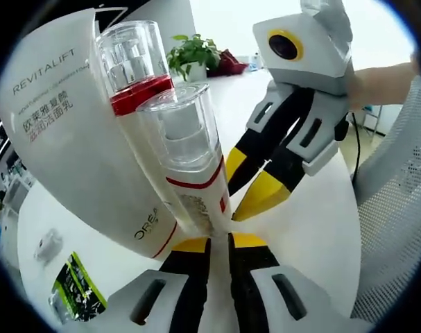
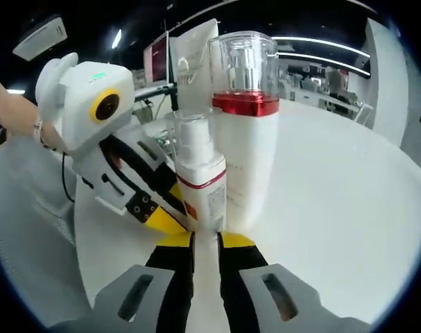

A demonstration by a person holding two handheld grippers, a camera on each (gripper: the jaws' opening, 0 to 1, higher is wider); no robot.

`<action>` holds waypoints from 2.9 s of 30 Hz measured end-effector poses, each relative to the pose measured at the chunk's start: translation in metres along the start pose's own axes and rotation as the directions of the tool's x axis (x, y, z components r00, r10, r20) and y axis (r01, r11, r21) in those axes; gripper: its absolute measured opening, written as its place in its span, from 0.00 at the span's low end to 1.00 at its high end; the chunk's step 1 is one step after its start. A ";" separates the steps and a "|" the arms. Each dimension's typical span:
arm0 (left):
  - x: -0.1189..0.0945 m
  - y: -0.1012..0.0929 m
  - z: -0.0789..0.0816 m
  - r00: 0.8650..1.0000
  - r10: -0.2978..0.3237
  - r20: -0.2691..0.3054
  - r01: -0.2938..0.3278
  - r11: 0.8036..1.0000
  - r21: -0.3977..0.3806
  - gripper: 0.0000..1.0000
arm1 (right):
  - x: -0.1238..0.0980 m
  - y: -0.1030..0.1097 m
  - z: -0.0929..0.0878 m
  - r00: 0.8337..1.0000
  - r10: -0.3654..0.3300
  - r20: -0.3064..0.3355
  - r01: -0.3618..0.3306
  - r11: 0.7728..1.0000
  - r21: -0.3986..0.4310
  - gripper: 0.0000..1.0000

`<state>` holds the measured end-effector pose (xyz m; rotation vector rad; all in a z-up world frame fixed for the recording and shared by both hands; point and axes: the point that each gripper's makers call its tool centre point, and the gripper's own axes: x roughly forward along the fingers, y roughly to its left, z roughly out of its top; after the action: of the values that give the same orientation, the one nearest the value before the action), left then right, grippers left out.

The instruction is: Arrange the skincare products in the storage area until every visible bottle or jar stands upright without overlapping.

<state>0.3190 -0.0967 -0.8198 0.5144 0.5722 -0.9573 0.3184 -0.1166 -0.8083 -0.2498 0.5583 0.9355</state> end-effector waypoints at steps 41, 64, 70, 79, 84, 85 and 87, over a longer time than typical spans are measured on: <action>-0.099 0.027 -0.003 0.988 0.137 0.076 -0.116 0.966 -0.233 0.62 | -0.055 0.023 0.049 0.996 -0.080 0.044 0.081 0.997 -0.017 0.42; -0.182 0.028 -0.002 0.962 0.217 0.167 -0.152 0.930 -0.335 0.98 | -0.087 0.045 0.065 0.983 -0.185 0.013 0.185 0.983 0.002 0.88; -0.197 0.020 -0.001 0.953 0.227 0.199 -0.142 0.920 -0.366 0.99 | -0.094 0.053 0.068 0.982 -0.188 0.028 0.187 0.982 0.015 0.93; -0.213 0.022 -0.018 0.935 0.287 0.206 -0.178 0.887 -0.426 0.99 | -0.096 0.066 0.070 0.980 -0.193 0.040 0.192 0.981 0.031 0.99; -0.213 0.028 -0.023 0.929 0.312 0.199 -0.201 0.877 -0.436 0.99 | -0.094 0.082 0.072 0.984 -0.172 0.049 0.172 0.985 0.005 0.99; -0.213 0.030 -0.024 0.928 0.316 0.199 -0.203 0.873 -0.444 0.99 | -0.093 0.084 0.072 0.985 -0.168 0.044 0.168 0.986 0.002 1.00; -0.210 0.031 -0.026 0.923 0.329 0.201 -0.203 0.858 -0.471 0.99 | -0.092 0.087 0.070 0.985 -0.168 0.036 0.168 0.986 -0.010 1.00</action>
<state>0.2447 0.0615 -0.6966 0.0408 0.4318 -0.5871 0.2284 -0.0997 -0.6961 -0.2872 0.4910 0.7787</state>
